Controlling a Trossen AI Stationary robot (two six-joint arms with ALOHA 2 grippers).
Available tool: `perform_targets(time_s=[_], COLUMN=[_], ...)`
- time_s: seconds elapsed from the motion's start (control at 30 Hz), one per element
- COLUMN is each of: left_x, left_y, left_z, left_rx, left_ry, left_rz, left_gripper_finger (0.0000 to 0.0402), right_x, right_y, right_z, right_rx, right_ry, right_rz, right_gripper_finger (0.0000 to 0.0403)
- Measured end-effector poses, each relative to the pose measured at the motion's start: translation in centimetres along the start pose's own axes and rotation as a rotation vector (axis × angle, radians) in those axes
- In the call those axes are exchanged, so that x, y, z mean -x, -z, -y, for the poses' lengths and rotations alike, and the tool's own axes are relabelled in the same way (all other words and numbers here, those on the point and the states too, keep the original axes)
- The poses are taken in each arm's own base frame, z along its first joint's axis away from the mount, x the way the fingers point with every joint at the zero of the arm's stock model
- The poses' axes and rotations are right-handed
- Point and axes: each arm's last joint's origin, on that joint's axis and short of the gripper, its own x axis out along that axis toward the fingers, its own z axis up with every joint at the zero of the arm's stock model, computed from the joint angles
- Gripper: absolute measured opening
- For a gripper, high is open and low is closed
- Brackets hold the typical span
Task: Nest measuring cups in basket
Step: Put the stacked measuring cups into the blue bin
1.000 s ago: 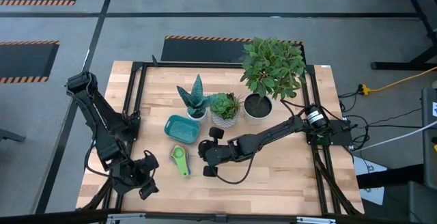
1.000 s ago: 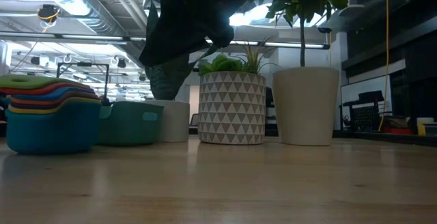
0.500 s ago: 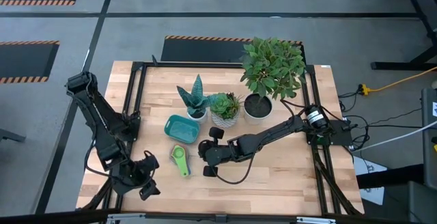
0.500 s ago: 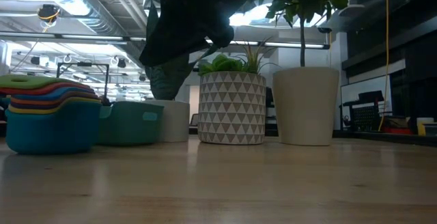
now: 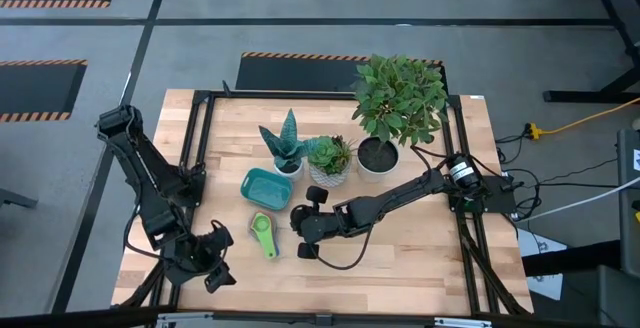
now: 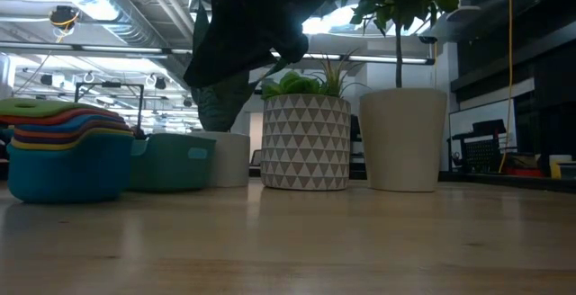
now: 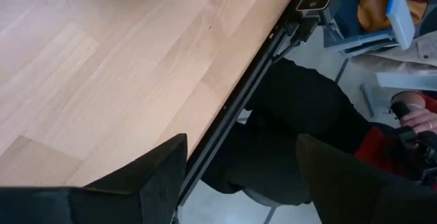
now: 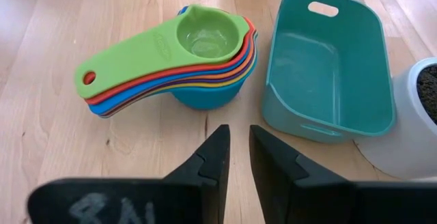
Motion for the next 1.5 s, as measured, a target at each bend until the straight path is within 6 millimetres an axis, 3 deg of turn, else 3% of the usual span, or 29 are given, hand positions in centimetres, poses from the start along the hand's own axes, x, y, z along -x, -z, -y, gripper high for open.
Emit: perform_targets(time_s=[0.23,0.43,0.63,1.0,1.5], left_x=[-1.7,-3.6,-5.6,-8.4,-10.8], left_y=[0.4,0.9,0.9,0.8,0.7], left_z=[-0.5,-1.1,-1.4,-1.9,-3.6], left_rx=[0.06,0.092,0.082,0.137,0.234], left_ry=[-0.07,-0.125,-0.101,-0.016,0.028], left_rz=[0.007,0.032,0.212,0.529,0.748], left_gripper_finger=[0.031,0.0315,0.0315,0.031,0.0309], right_x=[0.0,0.0,-0.3,-2.7,-5.1], right_y=[0.0,0.0,0.1,1.6,2.5], right_z=[0.0,0.0,-0.2,-1.0,-1.7], right_rx=[0.003,0.002,-0.009,0.005,0.01], right_ry=[-0.003,-0.01,-0.019,-0.088,-0.098], right_rz=[0.0,-0.002,0.006,-0.013,0.055], right_gripper_finger=[0.0062,0.0062,0.0062,0.0062,0.0062])
